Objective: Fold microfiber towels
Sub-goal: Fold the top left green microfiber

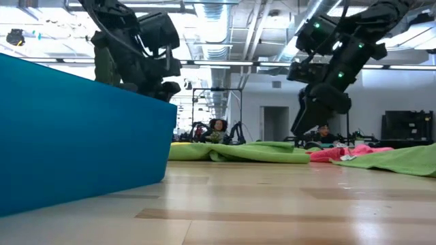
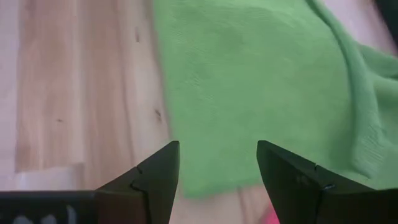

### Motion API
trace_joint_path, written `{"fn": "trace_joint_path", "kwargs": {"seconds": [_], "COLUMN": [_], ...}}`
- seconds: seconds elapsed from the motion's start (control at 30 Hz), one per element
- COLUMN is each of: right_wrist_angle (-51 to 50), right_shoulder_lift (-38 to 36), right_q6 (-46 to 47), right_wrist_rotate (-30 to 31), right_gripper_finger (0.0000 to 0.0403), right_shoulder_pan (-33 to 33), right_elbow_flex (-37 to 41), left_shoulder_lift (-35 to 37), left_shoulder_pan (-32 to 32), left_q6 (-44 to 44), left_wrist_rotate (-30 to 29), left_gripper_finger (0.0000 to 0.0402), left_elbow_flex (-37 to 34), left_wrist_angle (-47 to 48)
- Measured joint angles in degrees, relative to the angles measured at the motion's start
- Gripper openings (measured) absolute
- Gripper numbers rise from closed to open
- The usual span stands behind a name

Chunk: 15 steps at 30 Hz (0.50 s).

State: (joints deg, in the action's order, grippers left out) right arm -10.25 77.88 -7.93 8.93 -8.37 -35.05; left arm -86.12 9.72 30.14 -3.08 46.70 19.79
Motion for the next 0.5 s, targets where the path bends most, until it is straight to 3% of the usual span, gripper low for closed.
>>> {"fn": "trace_joint_path", "kwargs": {"seconds": [0.37, 0.5], "right_wrist_angle": [2.45, 3.38], "right_shoulder_lift": [6.86, 9.58], "right_q6": [0.37, 0.55], "right_wrist_rotate": [0.16, 0.17], "right_gripper_finger": [0.0240, 0.0240], "right_shoulder_pan": [3.80, 3.75], "right_elbow_flex": [0.32, 0.33], "left_shoulder_lift": [-3.91, -6.04], "left_shoulder_pan": [-0.14, 0.55], "left_q6": [2.25, 2.02], "left_wrist_rotate": [0.06, -2.61], "left_gripper_finger": [0.0158, 0.0158], "left_elbow_flex": [0.00, 0.02], "left_wrist_angle": [-2.83, -4.49]}}
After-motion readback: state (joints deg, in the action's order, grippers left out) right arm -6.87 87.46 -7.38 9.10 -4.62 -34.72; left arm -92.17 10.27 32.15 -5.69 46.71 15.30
